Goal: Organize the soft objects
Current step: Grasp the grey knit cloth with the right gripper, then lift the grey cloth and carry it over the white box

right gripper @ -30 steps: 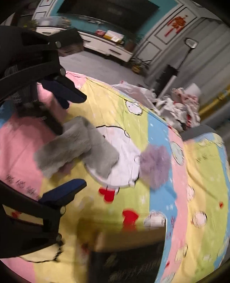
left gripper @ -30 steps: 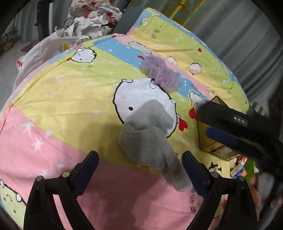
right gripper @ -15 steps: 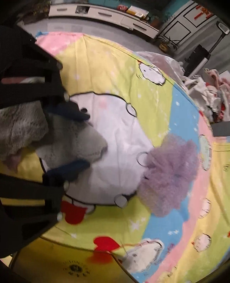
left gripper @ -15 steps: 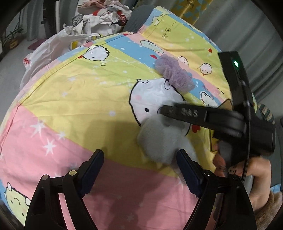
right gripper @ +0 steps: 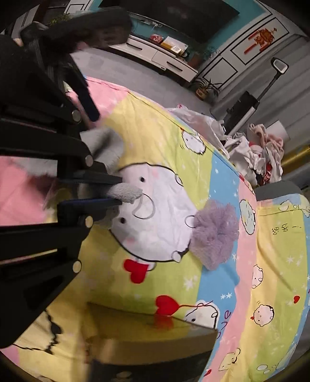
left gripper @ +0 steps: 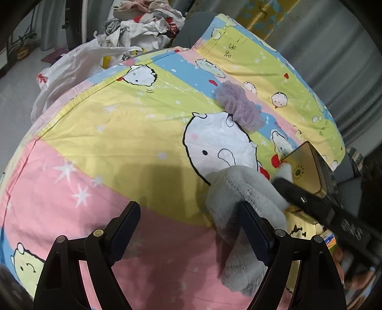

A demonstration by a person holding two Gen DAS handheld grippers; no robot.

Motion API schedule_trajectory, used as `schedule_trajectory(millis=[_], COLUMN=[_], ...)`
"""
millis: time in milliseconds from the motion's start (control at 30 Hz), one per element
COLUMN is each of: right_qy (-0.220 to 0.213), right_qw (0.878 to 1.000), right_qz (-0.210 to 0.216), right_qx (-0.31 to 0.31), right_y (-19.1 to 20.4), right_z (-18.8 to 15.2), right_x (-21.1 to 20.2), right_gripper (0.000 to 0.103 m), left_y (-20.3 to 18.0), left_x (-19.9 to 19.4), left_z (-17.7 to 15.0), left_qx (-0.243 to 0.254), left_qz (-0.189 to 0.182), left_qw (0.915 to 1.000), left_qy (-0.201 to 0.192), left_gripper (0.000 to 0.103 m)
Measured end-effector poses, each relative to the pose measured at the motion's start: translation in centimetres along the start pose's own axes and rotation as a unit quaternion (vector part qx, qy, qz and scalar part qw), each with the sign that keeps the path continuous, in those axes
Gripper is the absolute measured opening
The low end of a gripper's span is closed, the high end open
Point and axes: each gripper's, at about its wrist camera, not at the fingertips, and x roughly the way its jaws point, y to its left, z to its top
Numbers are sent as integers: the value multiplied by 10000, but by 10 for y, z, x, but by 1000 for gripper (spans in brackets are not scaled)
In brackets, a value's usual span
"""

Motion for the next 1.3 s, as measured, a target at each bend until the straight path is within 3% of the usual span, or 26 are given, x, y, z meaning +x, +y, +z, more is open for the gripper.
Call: schedule_trajectory(millis=[133, 333, 533, 633, 700, 833, 967, 1067, 1167, 1233, 1300], right_qy=[-17, 342, 536, 507, 346, 213, -10, -3, 144, 217, 290], right_qw=[9998, 9985, 9968, 9955, 9961, 9929, 9899, 9875, 9887, 9893, 9896], right_qz=[169, 433, 283, 233, 117, 466, 619, 795, 674, 555, 499], right_qx=[69, 65, 523, 771, 802, 1075, 1279, 1361, 1331, 1331, 1314], right_y=[-1, 4, -17, -25, -27, -39, -45, -44, -42, -42, -40], right_z=[-23, -61, -77, -78, -77, -73, -73, -75, -72, -70, -67], right_x=[-16, -8, 5, -2, -11, -26, -38, -39, -29, -21, -12], right_gripper=[10, 10, 15, 31, 54, 57, 69, 69, 70, 70, 70], left_y=[0, -9, -15, -18, -21, -27, -29, -36, -42, -47, -49], left_x=[-1, 3, 8, 2, -6, -18, -18, -6, 7, 9, 9], left_z=[0, -5, -11, -12, -13, -20, -33, -48, -54, -56, -57], left_qx=[19, 252, 343, 402, 488, 793, 889, 1143, 1207, 1277, 1356], left_qz=[-52, -119, -219, -327, -430, -689, -986, -863, -734, -690, -718], left_qw=[10000, 9994, 9983, 9979, 9974, 9940, 9901, 9876, 9867, 9869, 9862], left_qy=[33, 194, 405, 384, 322, 299, 450, 647, 802, 697, 628], left_gripper=[85, 85, 85, 85, 85, 85, 85, 85, 85, 85, 77])
